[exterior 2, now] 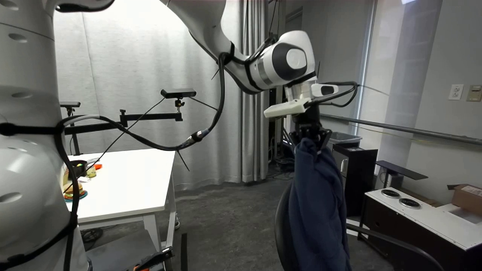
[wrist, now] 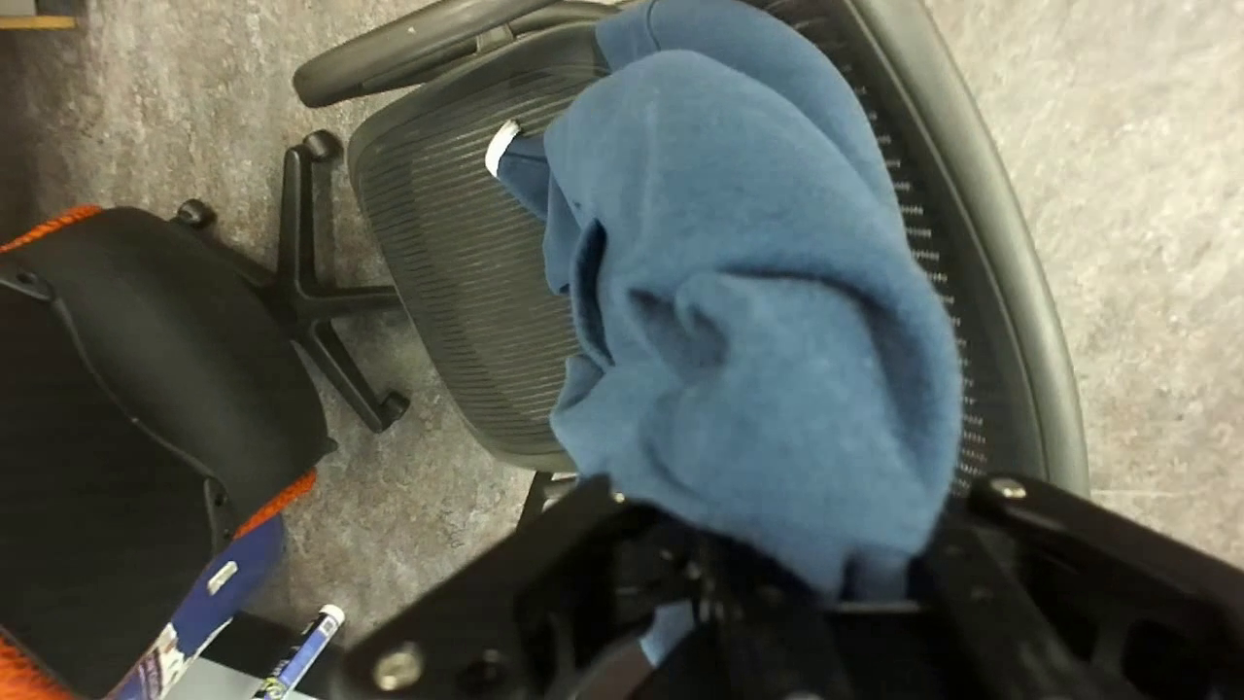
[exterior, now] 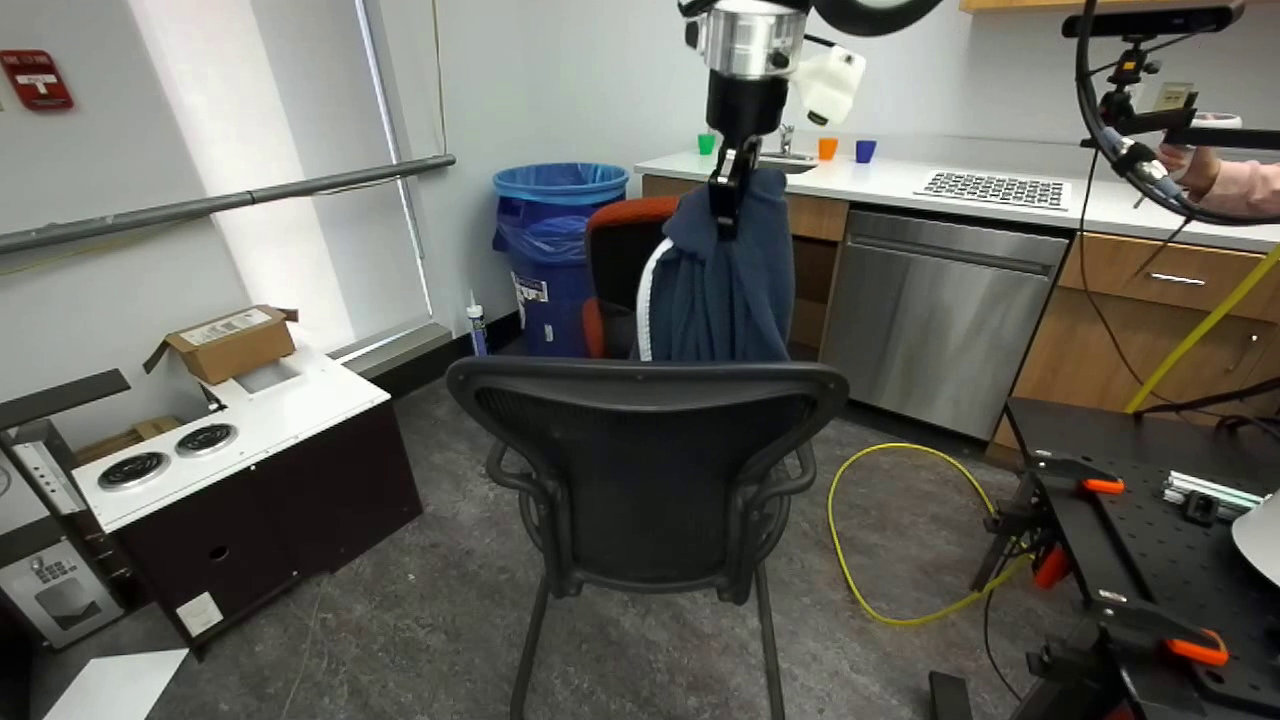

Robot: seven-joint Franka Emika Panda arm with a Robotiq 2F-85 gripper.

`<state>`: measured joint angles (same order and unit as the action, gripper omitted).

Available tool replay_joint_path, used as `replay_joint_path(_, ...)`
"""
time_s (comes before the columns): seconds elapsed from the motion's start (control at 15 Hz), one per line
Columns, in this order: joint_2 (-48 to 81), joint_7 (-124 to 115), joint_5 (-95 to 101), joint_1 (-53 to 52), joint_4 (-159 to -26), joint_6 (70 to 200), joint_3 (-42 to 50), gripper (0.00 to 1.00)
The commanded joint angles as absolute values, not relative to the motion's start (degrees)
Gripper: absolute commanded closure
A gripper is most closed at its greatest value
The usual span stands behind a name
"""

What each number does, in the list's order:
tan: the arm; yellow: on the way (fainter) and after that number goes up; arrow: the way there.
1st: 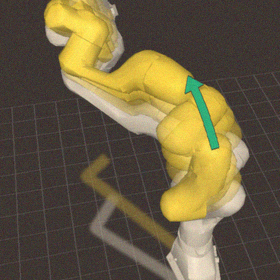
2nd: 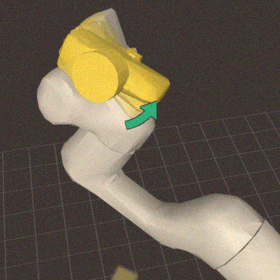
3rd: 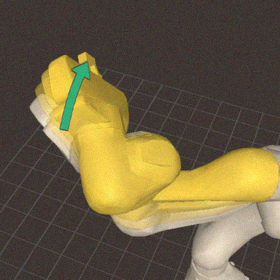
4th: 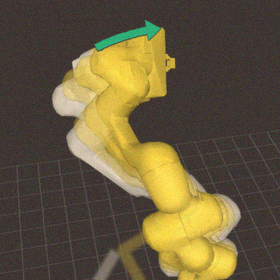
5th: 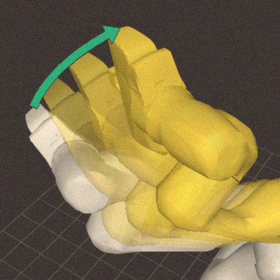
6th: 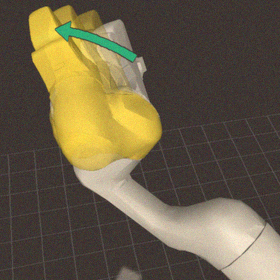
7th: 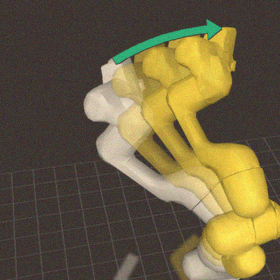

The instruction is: Readjust the hoodie on the chair

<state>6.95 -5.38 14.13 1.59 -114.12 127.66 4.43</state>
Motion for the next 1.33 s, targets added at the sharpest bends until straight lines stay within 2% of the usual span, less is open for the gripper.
replay_joint_path(0.0, 6.9, -3.1, 10.8, 3.7, -107.4, 124.6, 5.3, 0.96)
replay_joint_path(0.93, 28.9, -3.1, 11.4, 5.8, -81.9, 125.2, 7.0, 0.96)
replay_joint_path(1.27, 32.2, -3.1, 11.4, 6.1, -74.3, 124.9, 7.2, 0.96)
